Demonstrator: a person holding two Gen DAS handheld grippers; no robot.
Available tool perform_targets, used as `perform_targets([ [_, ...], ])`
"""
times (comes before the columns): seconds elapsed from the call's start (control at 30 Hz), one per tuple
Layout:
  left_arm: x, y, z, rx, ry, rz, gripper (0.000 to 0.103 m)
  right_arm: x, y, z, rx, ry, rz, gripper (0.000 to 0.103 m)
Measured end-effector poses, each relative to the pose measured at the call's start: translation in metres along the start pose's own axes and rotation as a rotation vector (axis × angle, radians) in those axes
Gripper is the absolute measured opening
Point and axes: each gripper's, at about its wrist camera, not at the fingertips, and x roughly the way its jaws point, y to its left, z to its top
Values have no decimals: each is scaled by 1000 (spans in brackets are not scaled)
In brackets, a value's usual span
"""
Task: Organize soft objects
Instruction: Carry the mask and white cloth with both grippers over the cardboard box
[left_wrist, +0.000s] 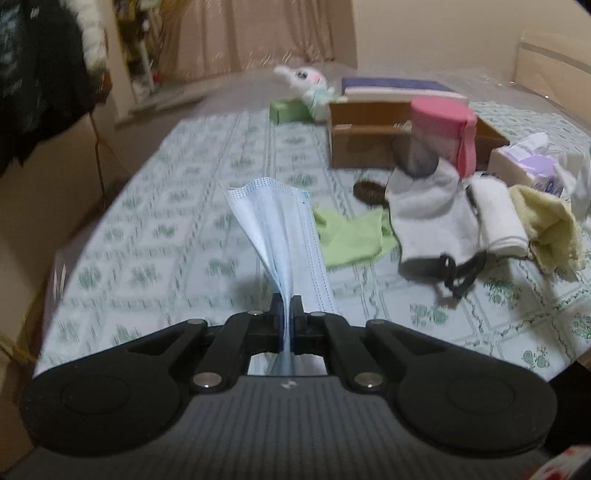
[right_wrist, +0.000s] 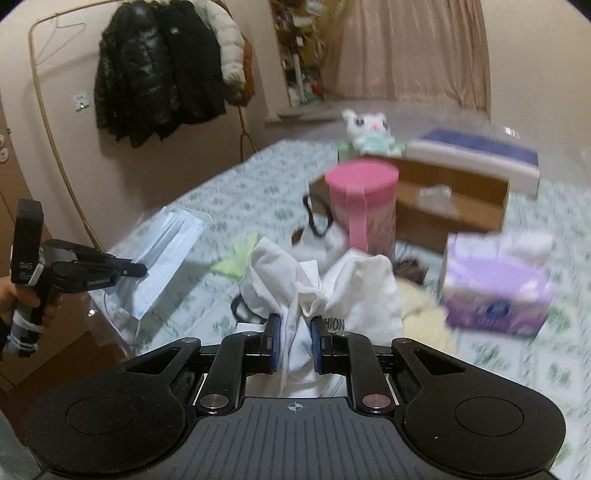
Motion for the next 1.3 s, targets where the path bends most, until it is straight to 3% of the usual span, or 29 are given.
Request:
perform_targets([
  [0.2,7,1,43,83,-75,0,2,-15,-13,35,-45,-78,-23,17],
  [0.4,37,-3,99,116,-148,-45,2,-11,-50,74,-41,-160,-63,17],
  [0.9,167,-46,244,189,-276,-218,2,71,-157,151,-18,-180,-106,17],
  [1.13,228,-77,272,252,-275,-324,3,119,-192,167,-22,-158,-120,17],
  [1.3,273,-105,280,377,-245,-390,3,142,-214,168,-15,-139,-142,17],
])
